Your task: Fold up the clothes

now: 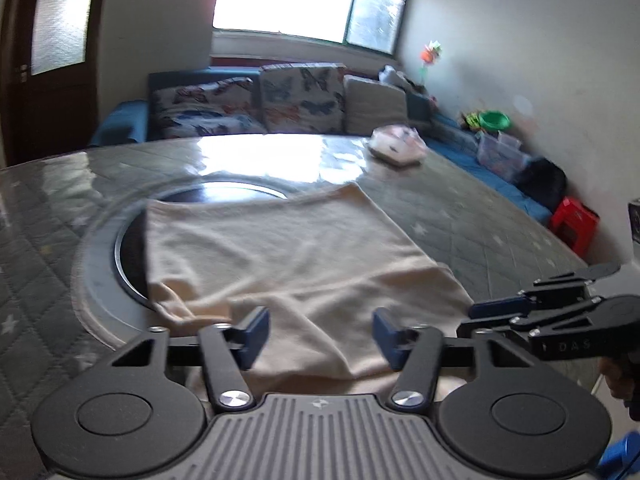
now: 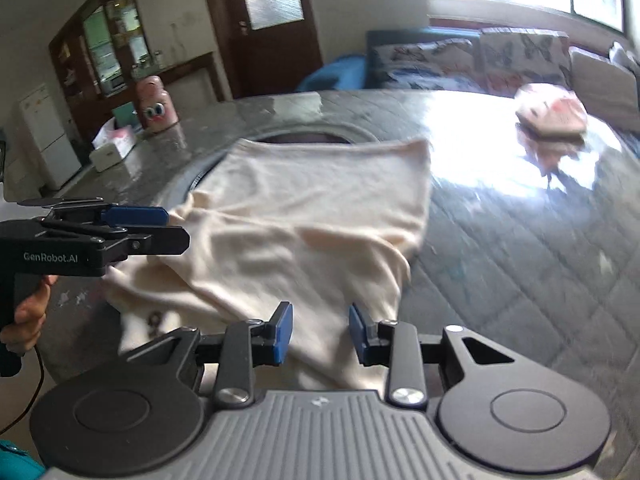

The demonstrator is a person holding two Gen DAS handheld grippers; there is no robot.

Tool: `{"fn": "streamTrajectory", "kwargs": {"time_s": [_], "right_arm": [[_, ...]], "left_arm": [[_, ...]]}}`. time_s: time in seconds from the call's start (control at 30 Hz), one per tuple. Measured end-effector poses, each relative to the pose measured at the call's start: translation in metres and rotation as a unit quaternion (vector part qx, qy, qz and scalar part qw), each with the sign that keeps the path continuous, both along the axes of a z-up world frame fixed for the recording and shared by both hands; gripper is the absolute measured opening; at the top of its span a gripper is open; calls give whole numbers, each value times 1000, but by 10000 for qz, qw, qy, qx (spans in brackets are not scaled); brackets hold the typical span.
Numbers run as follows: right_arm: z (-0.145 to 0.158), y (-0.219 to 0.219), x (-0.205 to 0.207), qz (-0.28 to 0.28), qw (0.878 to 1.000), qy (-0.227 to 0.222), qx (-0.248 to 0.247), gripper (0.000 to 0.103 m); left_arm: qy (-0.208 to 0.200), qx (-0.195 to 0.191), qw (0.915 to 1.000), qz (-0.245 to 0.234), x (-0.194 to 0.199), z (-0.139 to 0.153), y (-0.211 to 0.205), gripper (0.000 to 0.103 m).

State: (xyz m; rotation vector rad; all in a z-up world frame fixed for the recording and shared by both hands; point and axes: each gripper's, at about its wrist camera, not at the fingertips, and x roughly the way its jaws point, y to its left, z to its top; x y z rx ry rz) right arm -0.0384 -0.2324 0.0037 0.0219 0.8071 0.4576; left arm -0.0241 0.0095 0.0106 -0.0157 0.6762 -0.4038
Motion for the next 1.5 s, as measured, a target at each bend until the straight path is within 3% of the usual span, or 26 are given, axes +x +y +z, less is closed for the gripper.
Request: {"fn": "streamTrajectory", "kwargs": {"time_s": [0.4,0.43,0.5,0.6,0.67,0.83,0.93,1.03,1.1,1.17,1.33,1.4,1.5], "right_arm": [[9,-9,33,-265,9986,-397,222,31],[7,-8,38,-269,9986,-396,218,31],[1,-3,43,-275,9988,-376,129,31],[-6,2,47,-258,9990,-367,-12,31],[-8,4,47,-232,9989,-391,-108,31],[7,9,34,0,9975,-637,-302,32],[11,14,26,208,9960,-769,-415,37],[3,24,21,380,9937,-816,-671,37],[3,28,17,457,9921,-897,-754,37],[5,31,13,532,9903,-984,-820,37],[10,37,18,603,9890,-1100,-783,37],[8,39,24,604,9897,-1063,-740,36],[3,42,33,566,9912,-986,-675,33]], "left_arm": [[342,98,9974,622,6,-14,20,53],[358,106,9974,611,6,-14,20,50],[398,98,9975,576,6,-16,20,30],[414,84,9977,524,5,-17,18,13],[374,79,9980,503,2,-12,17,10],[28,32,9989,469,-15,24,15,10],[-52,98,9986,508,-20,33,18,11],[103,286,9971,703,-15,24,22,22],[223,426,9953,846,-11,17,25,35],[255,481,9942,929,-9,15,28,37],[-38,72,9990,431,-1,26,19,30],[63,-16,9994,334,10,18,14,20],[269,-88,9993,258,28,3,7,16]]}}
